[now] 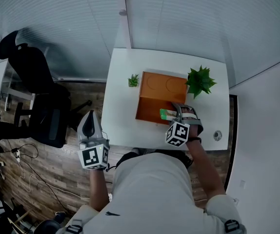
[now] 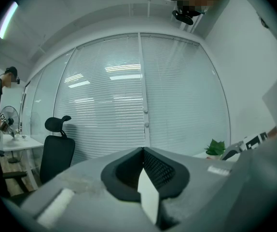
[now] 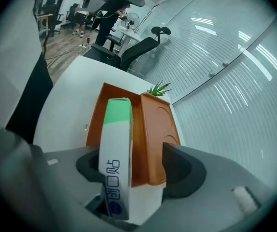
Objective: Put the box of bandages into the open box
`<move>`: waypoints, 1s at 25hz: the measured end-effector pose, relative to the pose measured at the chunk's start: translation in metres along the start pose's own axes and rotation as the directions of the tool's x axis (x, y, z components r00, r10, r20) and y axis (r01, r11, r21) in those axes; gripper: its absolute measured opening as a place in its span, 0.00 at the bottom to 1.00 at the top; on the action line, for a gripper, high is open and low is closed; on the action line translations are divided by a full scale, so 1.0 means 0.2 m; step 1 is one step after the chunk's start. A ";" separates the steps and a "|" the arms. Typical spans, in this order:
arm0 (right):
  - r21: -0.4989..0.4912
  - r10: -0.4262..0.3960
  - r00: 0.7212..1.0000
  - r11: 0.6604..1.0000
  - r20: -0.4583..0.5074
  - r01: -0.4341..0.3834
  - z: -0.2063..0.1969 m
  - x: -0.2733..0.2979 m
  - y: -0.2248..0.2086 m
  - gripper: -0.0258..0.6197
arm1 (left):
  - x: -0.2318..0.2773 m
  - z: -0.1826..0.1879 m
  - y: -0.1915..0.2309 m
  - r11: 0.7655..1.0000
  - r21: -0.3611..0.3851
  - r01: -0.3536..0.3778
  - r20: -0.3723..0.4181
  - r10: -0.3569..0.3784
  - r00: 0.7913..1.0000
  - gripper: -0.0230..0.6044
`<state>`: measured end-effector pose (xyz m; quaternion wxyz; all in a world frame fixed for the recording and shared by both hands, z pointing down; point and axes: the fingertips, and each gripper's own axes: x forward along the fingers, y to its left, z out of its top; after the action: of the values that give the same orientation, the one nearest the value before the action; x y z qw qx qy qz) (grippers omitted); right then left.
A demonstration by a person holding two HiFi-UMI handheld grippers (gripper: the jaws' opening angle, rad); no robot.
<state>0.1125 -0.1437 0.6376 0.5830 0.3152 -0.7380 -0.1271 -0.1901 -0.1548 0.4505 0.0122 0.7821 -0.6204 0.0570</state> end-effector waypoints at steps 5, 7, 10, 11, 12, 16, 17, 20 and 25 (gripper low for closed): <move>0.017 0.060 0.998 0.998 -0.018 -0.059 -0.02 -0.01 0.03 0.51 | 0.00 0.00 -0.02 1.000 0.008 0.015 0.005 -0.015 1.000 0.05; 0.021 0.051 0.999 0.999 -0.020 -0.051 -0.02 -0.01 0.02 0.51 | 0.00 0.00 -0.02 1.000 0.009 0.015 0.005 -0.016 1.000 0.05; 0.023 0.040 0.999 0.999 -0.023 -0.040 -0.02 -0.02 0.00 0.51 | -0.01 0.00 -0.02 1.000 0.009 0.014 0.006 -0.014 1.000 0.05; 0.026 0.037 0.999 0.999 -0.023 -0.036 -0.02 -0.02 0.00 0.51 | -0.01 0.00 -0.02 1.000 0.009 0.014 0.007 -0.015 1.000 0.05; 0.029 0.033 0.999 0.999 -0.022 -0.033 -0.02 -0.02 -0.01 0.51 | -0.01 0.00 -0.02 1.000 0.010 0.015 0.007 -0.015 1.000 0.05; 0.085 0.022 1.000 0.996 -0.004 -0.021 -0.02 -0.04 -0.03 0.50 | -0.01 0.01 -0.03 1.000 0.012 0.019 0.009 -0.019 1.000 0.05; 0.121 0.020 1.000 0.992 0.012 -0.022 -0.02 -0.06 -0.04 0.50 | -0.01 0.01 -0.03 1.000 0.014 0.020 0.009 -0.020 1.000 0.05; 0.281 -0.005 0.996 0.960 0.092 -0.021 0.01 -0.13 -0.10 0.50 | -0.02 0.01 -0.03 1.000 0.017 0.022 0.009 -0.022 1.000 0.05; 0.612 -0.186 0.950 0.791 0.252 -0.007 0.06 -0.35 -0.29 0.49 | -0.03 0.01 -0.02 0.999 0.020 0.027 0.007 -0.027 1.000 0.05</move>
<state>0.1290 -0.1468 0.5474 0.3261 0.4969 -0.8031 0.0414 -0.1874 -0.1476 0.4490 0.0026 0.7906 -0.6093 0.0602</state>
